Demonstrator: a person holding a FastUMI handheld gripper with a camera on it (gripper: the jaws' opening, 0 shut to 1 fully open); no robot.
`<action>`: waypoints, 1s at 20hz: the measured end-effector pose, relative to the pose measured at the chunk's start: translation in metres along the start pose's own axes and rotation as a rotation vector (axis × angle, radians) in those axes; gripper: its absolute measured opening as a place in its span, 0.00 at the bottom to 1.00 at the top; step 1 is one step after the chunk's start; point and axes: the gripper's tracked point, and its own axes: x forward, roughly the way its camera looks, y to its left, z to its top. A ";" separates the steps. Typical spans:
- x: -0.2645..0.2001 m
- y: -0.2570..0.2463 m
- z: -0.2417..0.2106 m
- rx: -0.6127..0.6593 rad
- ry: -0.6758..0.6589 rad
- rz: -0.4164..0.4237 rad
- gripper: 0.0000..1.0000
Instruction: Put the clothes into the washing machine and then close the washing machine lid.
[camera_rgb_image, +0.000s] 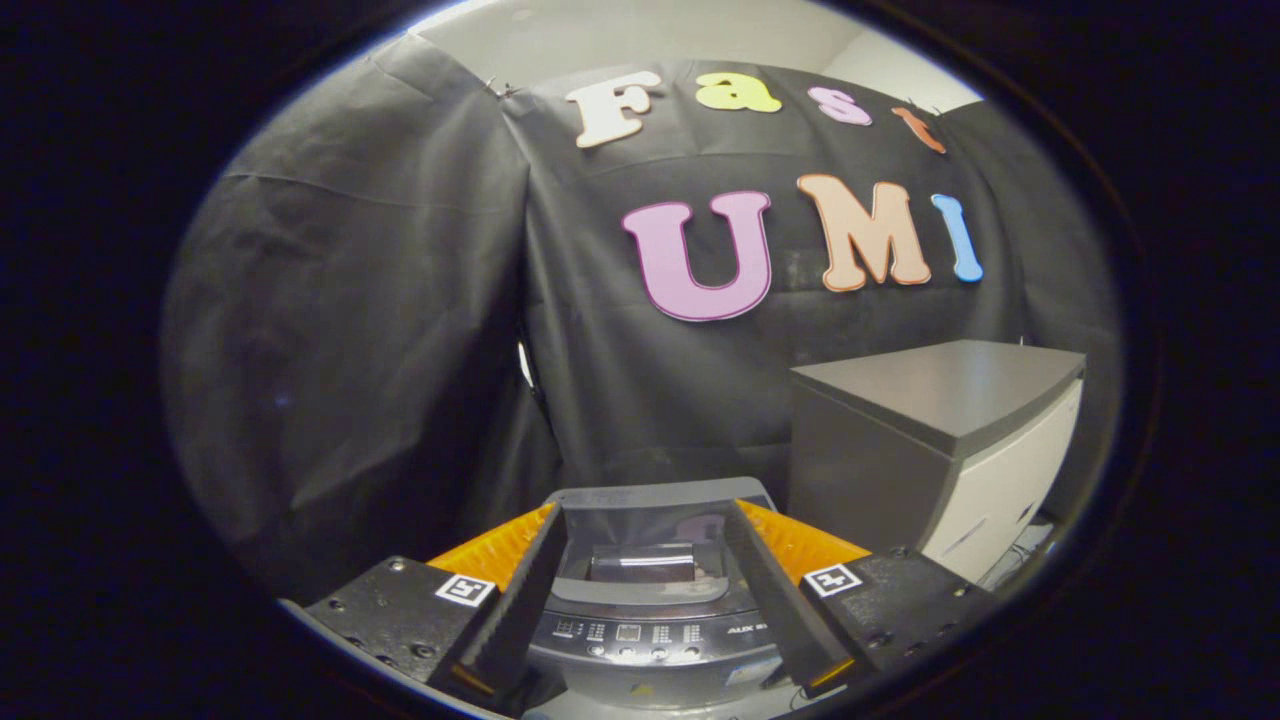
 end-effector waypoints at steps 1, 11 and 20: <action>-0.008 -0.004 0.006 -0.010 -0.003 -0.001 0.96; -0.093 -0.026 0.060 -0.099 -0.107 0.020 0.96; -0.176 -0.068 0.065 -0.186 -0.153 -0.035 0.96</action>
